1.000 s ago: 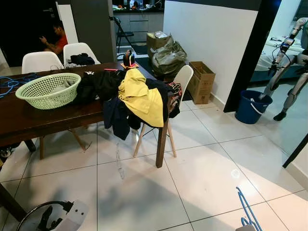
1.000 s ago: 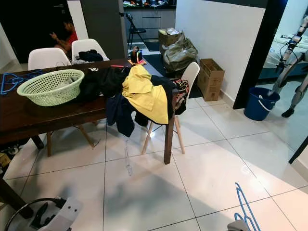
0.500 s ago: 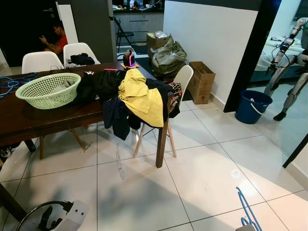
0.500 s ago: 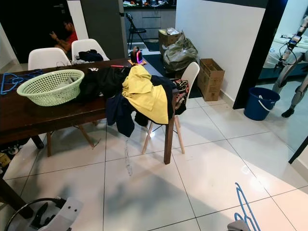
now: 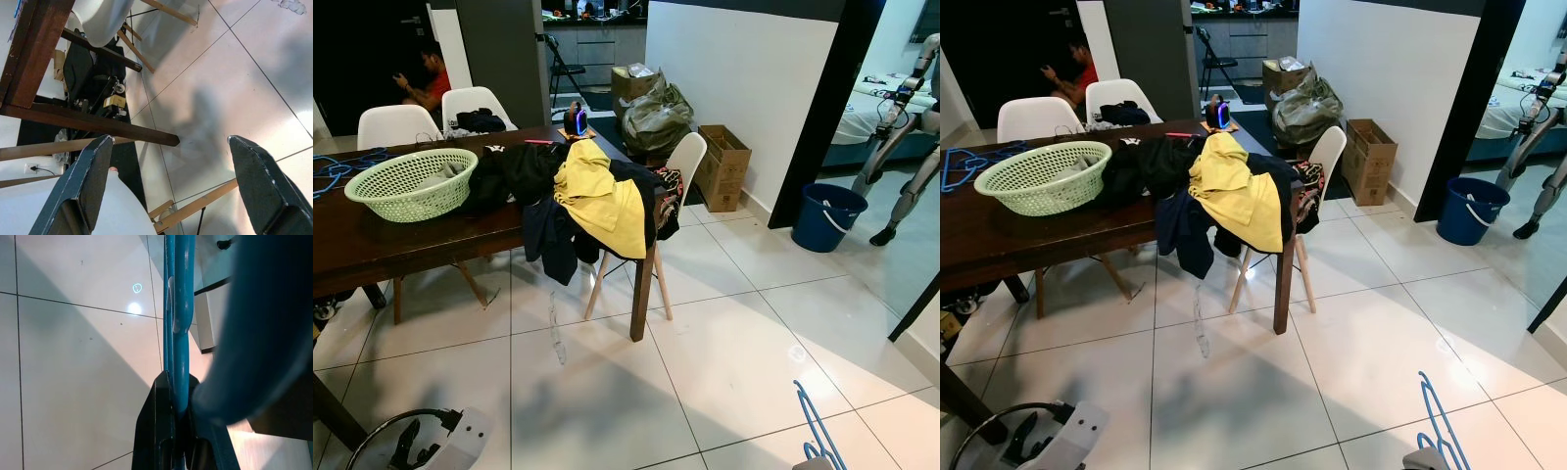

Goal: Hang hanger

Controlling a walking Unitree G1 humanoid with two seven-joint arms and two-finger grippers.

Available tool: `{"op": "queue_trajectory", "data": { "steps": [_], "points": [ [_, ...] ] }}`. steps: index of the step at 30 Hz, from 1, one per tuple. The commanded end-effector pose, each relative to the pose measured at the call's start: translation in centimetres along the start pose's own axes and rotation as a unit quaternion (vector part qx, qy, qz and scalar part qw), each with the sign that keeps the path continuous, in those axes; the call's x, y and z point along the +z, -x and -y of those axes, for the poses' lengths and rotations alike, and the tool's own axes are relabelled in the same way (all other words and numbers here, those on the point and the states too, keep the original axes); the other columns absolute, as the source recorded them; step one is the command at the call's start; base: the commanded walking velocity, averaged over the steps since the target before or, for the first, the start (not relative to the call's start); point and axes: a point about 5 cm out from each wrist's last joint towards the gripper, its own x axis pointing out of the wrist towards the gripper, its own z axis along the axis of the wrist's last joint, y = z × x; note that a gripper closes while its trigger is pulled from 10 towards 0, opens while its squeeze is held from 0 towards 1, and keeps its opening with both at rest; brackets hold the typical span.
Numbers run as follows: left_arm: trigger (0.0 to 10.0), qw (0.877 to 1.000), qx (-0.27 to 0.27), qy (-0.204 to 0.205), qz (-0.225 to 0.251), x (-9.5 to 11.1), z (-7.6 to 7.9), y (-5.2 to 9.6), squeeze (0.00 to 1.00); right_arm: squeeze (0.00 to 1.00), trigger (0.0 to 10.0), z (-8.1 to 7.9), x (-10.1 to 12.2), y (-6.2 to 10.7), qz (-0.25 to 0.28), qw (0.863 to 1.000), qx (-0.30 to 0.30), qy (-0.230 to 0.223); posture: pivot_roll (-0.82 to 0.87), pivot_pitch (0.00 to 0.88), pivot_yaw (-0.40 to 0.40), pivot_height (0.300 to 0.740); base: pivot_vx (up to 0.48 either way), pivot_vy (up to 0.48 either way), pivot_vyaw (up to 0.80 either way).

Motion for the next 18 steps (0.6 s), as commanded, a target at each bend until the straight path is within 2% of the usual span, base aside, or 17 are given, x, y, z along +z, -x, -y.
{"op": "queue_trajectory", "data": {
  "steps": [1,18],
  "points": [
    [10.0,1.0,-0.009,-0.006,-0.004,-0.04,0.38,0.13,0.0,0.0,10.0,0.1,-0.08,-0.08,-0.006,1.0,0.001,-0.001,0.01,0.0,-0.013,0.74,0.0,0.0,0.0],
    [10.0,1.0,-0.009,-0.006,-0.004,-0.05,0.46,0.18,0.0,0.0,10.0,0.13,-0.14,-0.06,-0.007,1.0,0.001,-0.001,0.01,0.0,-0.014,0.74,0.0,0.0,0.0]
  ]
}}
